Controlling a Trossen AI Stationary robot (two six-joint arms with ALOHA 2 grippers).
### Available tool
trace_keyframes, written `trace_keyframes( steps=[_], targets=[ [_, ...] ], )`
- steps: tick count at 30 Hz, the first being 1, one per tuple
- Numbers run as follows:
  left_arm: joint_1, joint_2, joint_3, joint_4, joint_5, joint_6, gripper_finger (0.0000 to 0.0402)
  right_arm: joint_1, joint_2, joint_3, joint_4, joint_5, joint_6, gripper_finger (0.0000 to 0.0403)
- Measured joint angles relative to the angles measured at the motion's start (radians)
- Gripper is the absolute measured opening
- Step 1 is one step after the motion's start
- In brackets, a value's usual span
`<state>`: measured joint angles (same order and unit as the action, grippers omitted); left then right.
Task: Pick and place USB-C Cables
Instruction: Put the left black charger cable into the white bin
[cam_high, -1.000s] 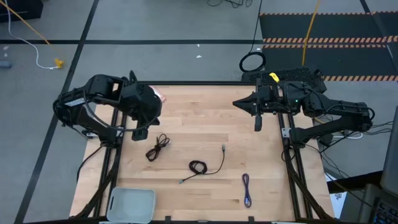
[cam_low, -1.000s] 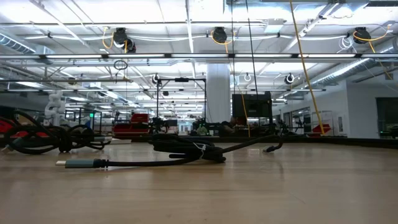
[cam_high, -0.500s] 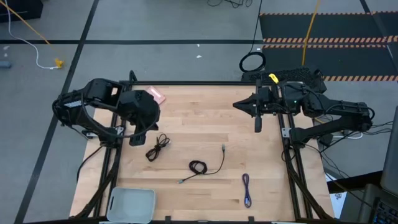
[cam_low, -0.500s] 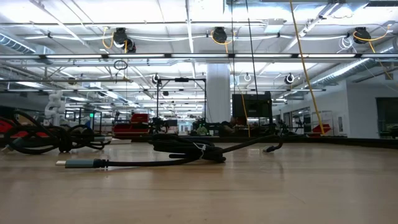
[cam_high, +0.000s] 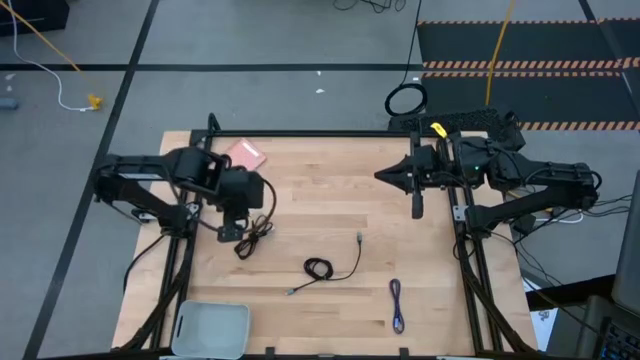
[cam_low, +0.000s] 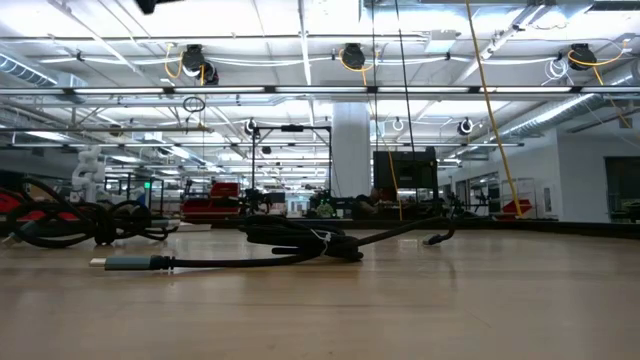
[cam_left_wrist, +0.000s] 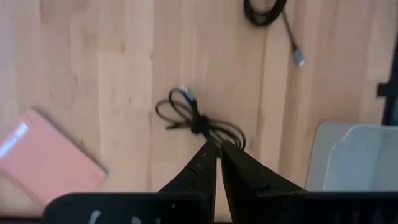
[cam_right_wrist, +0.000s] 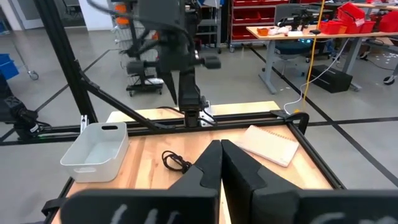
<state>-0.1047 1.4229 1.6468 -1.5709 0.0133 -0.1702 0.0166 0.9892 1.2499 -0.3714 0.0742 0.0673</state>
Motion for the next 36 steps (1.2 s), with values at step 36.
trace_keyframes(
  steps=[36],
  targets=[
    [0.039, -0.226, -0.614, 0.32, -0.069, -0.384, 0.0026, 0.0, 0.0, 0.0, -0.008, 0.002, 0.0, 0.0]
  ],
)
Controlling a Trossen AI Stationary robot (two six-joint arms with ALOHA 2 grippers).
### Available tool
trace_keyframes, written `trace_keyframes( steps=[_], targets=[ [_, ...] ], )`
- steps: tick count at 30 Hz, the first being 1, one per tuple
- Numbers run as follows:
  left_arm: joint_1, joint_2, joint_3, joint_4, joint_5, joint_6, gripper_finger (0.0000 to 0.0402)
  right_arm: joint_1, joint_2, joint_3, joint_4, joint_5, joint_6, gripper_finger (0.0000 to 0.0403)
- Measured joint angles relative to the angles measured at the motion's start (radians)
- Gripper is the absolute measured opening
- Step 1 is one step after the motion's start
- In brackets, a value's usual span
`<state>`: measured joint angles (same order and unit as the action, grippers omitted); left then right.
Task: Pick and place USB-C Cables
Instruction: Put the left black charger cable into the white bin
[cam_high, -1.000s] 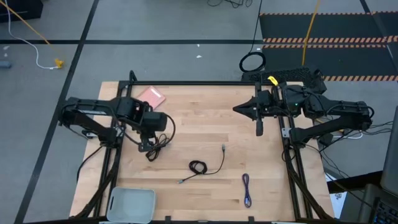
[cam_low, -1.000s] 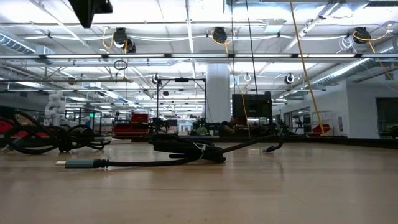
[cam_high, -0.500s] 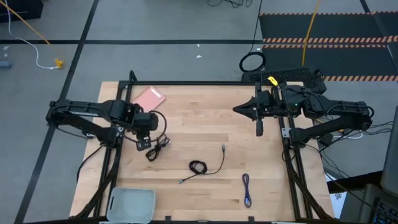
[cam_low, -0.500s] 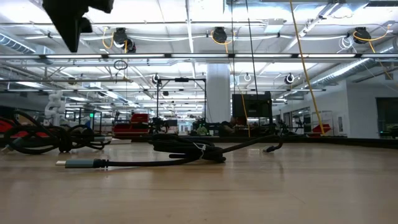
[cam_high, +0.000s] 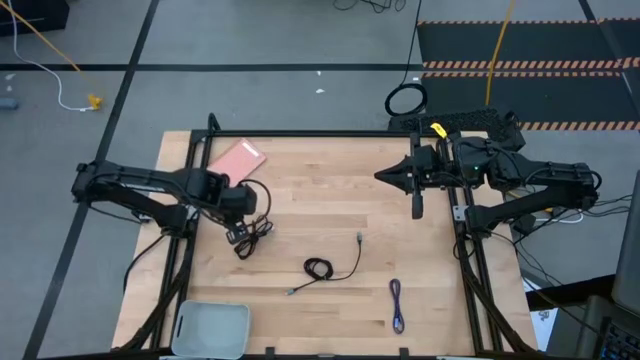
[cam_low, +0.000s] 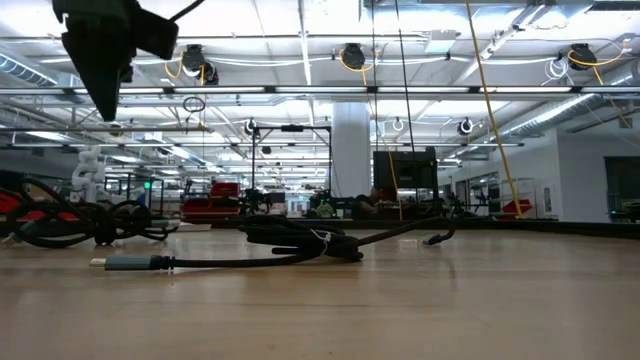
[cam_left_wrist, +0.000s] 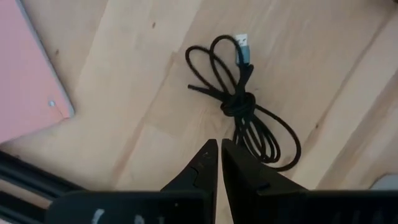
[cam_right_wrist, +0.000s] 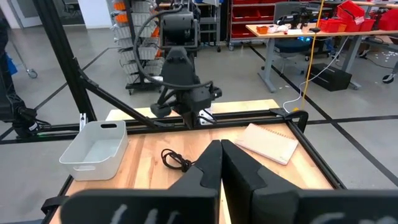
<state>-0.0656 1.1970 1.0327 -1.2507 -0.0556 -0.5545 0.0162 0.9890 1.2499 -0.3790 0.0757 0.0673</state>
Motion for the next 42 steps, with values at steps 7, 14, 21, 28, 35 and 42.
trace_keyframes(
  steps=[7, 14, 21, 28, 35, 42],
  targets=[
    [-0.032, 0.02, -0.064, 0.099, -0.014, -0.091, 0.0026, 0.0, 0.0, 0.0, 0.0, 0.0, -0.001, 0.0],
    [-0.049, 0.031, -0.142, 0.168, -0.025, -0.184, 0.0041, -0.001, 0.0, 0.0, 0.0, 0.0, -0.008, 0.0],
    [-0.06, 0.048, -0.169, 0.207, -0.027, -0.289, 0.0104, -0.001, 0.0, 0.0, 0.002, 0.0, -0.009, 0.0],
    [-0.108, 0.066, -0.169, 0.214, -0.051, -0.4, 0.0165, -0.001, 0.0, 0.0, -0.008, -0.001, -0.047, 0.0],
    [-0.167, 0.137, -0.19, 0.212, -0.051, -0.489, 0.0222, 0.0, 0.0, 0.0, -0.012, -0.002, -0.053, 0.0],
    [-0.172, 0.197, -0.194, 0.233, -0.051, -0.547, 0.0248, 0.0, 0.0, 0.0, -0.019, -0.002, -0.07, 0.0]
  ],
)
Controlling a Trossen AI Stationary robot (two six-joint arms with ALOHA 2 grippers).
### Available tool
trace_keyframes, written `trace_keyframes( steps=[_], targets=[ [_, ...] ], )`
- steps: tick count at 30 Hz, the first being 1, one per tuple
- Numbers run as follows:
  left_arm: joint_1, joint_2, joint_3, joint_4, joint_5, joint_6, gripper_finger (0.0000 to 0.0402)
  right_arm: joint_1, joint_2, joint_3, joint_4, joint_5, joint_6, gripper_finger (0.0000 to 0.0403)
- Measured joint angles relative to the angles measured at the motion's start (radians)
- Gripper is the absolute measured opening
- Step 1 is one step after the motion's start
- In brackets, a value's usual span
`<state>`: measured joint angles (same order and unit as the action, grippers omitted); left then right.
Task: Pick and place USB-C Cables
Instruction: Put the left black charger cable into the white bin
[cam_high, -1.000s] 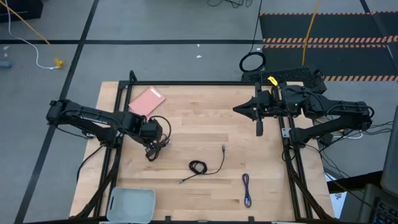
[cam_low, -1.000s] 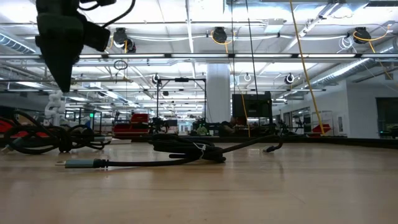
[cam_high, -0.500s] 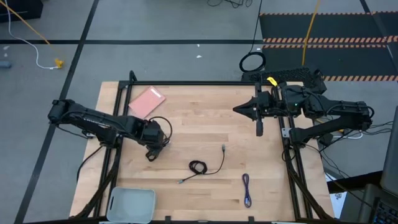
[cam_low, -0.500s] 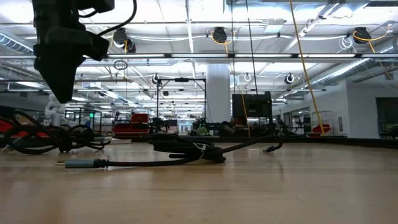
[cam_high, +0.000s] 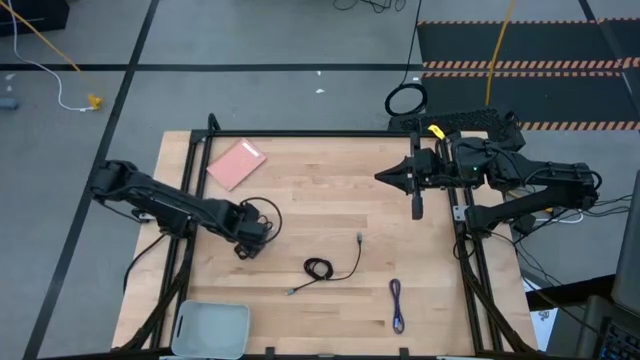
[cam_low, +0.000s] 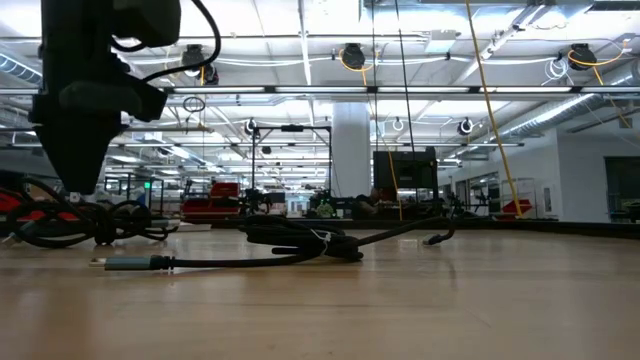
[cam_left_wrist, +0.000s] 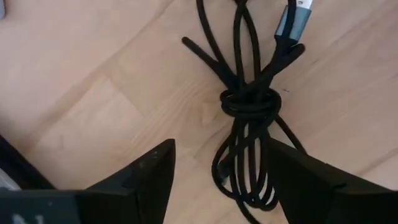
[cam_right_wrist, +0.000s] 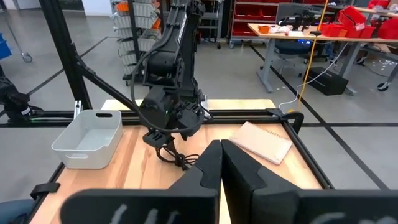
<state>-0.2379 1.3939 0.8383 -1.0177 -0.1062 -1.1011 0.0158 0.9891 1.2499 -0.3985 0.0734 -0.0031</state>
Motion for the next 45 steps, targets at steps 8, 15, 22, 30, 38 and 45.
trace_keyframes(
  steps=[8, 15, 22, 30, 38, 45],
  targets=[
    [0.0, 0.027, 0.0, 0.04, 0.0, 0.002, 0.0248, 0.0, 0.0, 0.0, -0.004, 0.0, -0.016, 0.0],
    [0.001, 0.029, -0.055, 0.074, 0.005, -0.005, 0.0248, 0.0, 0.0, 0.0, -0.013, 0.0, -0.017, 0.0],
    [0.001, 0.028, -0.072, 0.154, 0.027, 0.03, 0.0241, 0.0, 0.0, 0.0, -0.013, 0.0, -0.016, 0.0],
    [0.001, 0.028, -0.072, 0.147, 0.037, 0.037, 0.019, 0.0, 0.0, 0.0, -0.013, 0.0, -0.009, 0.0],
    [0.0, 0.028, -0.073, 0.147, 0.045, 0.071, 0.0148, 0.0, 0.0, 0.0, -0.014, 0.0, -0.009, 0.0],
    [0.0, 0.028, -0.073, 0.147, 0.051, 0.101, 0.0114, 0.0, 0.0, 0.0, -0.014, 0.0, -0.009, 0.0]
  ],
)
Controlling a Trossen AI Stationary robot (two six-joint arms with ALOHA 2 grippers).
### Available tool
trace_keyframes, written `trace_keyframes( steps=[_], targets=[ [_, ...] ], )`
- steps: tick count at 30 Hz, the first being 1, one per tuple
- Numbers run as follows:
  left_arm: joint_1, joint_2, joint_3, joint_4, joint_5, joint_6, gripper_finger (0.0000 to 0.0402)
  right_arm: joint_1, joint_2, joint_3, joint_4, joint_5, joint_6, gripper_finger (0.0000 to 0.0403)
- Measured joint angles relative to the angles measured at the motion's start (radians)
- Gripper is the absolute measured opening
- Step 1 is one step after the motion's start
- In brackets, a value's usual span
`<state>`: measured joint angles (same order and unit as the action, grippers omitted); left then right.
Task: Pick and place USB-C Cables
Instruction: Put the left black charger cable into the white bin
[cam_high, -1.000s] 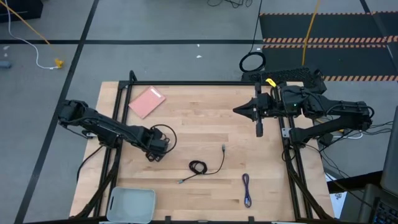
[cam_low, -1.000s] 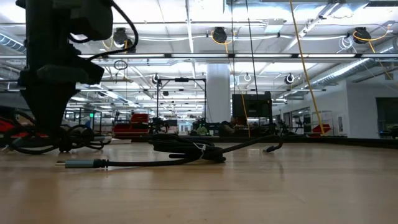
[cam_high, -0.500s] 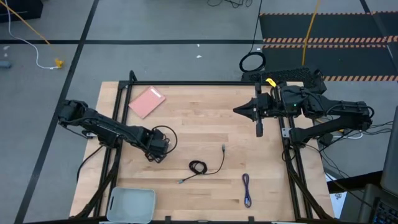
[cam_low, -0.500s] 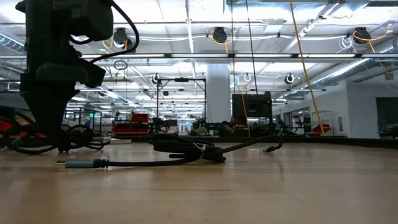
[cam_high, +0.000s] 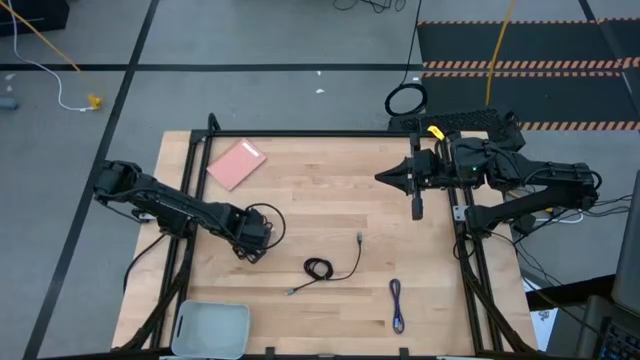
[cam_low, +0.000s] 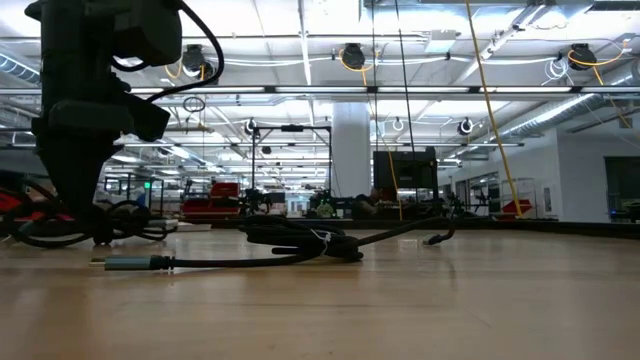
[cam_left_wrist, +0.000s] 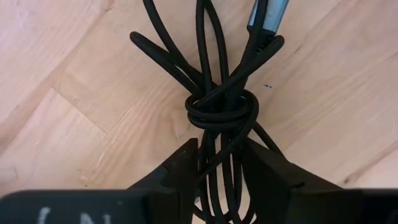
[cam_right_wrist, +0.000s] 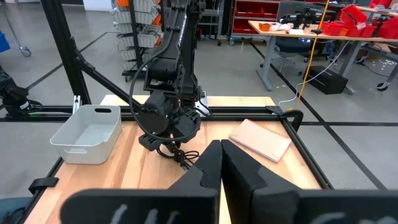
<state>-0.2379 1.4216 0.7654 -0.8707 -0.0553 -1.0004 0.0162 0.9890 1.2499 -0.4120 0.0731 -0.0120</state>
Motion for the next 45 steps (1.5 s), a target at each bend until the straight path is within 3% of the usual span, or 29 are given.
trace_keyframes(
  steps=[16, 38, 45],
  targets=[
    [0.0, 0.0, 0.0, 0.0, 0.005, 0.032, 0.003, 0.0, 0.0, 0.0, 0.0, 0.0, 0.0, 0.0],
    [0.0, 0.0, 0.007, 0.001, 0.007, 0.114, 0.0026, 0.0, 0.0, 0.0, -0.001, 0.0, 0.0, 0.0],
    [0.001, 0.0, 0.04, -0.005, 0.074, 0.189, 0.0026, 0.0, 0.0, 0.0, -0.003, 0.0, 0.0, 0.0]
  ],
)
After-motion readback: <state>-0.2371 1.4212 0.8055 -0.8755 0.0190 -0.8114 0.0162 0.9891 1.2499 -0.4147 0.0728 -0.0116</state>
